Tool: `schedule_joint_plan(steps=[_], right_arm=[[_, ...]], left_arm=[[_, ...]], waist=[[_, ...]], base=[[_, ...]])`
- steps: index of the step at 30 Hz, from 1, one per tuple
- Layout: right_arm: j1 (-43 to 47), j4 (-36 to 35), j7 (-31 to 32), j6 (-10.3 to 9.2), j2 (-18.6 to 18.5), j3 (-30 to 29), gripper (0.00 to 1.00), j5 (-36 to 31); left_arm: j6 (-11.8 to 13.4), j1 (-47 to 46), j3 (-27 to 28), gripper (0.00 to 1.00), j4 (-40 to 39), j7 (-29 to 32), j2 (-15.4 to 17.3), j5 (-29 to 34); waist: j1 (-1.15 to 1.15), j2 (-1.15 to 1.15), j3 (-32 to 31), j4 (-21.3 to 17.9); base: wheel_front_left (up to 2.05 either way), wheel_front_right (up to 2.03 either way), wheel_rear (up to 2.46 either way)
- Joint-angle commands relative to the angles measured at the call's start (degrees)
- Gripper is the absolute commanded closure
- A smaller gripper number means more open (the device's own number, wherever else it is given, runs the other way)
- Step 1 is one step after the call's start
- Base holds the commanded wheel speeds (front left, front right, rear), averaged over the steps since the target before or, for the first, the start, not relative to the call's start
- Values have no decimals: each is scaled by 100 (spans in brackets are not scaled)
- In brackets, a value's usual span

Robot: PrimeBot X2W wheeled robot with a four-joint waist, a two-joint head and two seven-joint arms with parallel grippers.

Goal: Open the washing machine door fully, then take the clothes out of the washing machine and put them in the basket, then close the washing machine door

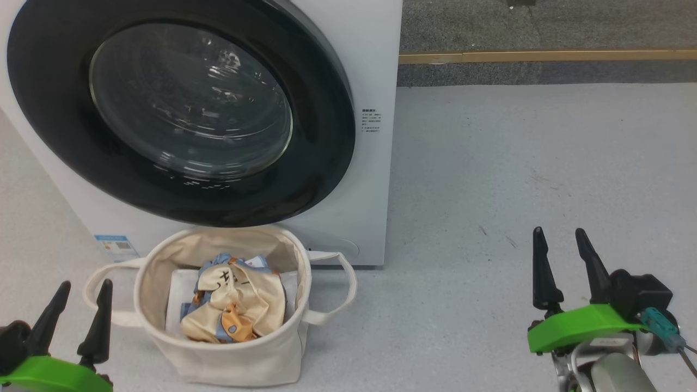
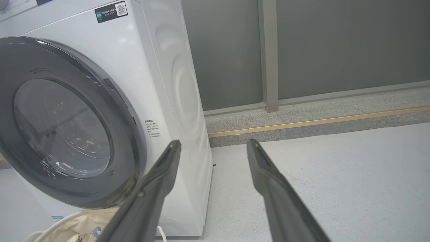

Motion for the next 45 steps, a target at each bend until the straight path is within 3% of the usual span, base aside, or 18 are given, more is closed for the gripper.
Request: schedule_joint_plan(steps=[1,45], right_arm=[[-256,-156,-72,-6,0,110,0,-61],[-233,-22,-72,-6,-4,185,0,-20]], left_arm=[[-30,-329,292,0,-164,-69,277,-3],[-32,-267,271,0,-103,-69,308,-43]], waist=[[0,0,0,7],[0,0,-212,45]], base=[[0,0,0],[0,0,0]])
